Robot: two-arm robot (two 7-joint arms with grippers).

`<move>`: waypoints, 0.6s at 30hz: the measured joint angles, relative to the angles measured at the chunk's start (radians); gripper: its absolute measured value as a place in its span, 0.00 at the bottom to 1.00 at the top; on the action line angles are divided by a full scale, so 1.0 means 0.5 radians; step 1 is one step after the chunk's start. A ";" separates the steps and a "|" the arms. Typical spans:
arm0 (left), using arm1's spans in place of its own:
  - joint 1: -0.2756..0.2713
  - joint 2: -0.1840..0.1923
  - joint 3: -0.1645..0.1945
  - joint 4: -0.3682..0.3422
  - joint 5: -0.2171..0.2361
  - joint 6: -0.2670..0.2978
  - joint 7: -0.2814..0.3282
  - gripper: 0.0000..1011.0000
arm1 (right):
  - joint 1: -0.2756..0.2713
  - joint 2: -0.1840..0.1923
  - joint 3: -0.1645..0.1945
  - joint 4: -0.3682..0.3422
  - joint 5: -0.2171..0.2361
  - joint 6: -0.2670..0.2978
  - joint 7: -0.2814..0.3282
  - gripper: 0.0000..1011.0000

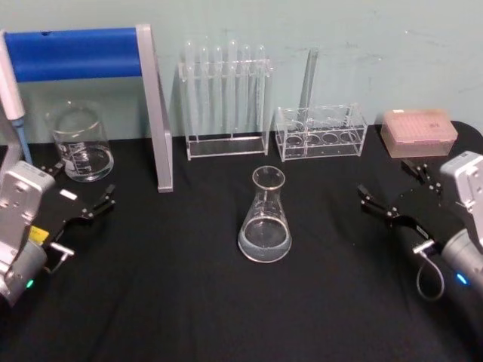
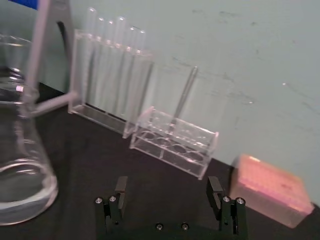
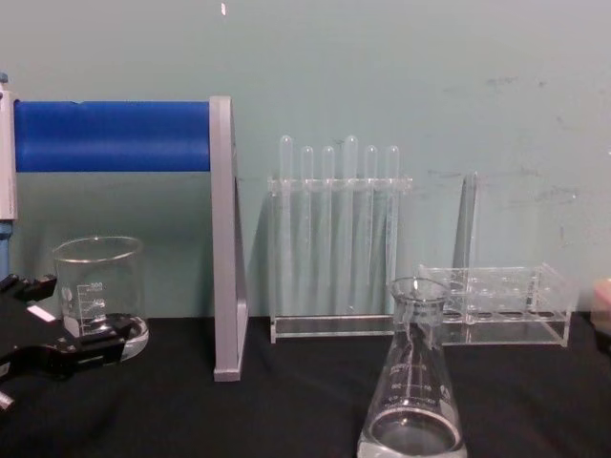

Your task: Grasp the erlenmeyer flask with one hand, shake it three times, then place it back.

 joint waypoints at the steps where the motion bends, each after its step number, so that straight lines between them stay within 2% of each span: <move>1: 0.000 0.000 0.000 0.000 0.000 0.000 0.000 0.99 | -0.016 0.005 0.008 -0.014 0.013 0.000 0.011 0.99; 4: 0.000 0.000 0.000 0.000 0.000 0.000 0.000 0.99 | -0.108 0.028 0.048 -0.114 0.091 0.006 0.081 0.99; 8: 0.000 0.000 0.000 0.000 0.000 0.000 0.000 0.99 | -0.183 0.039 0.071 -0.194 0.149 0.016 0.141 0.99; 18: 0.000 0.000 0.000 0.000 0.000 0.000 0.000 0.99 | -0.281 0.014 0.066 -0.313 0.227 0.056 0.290 0.99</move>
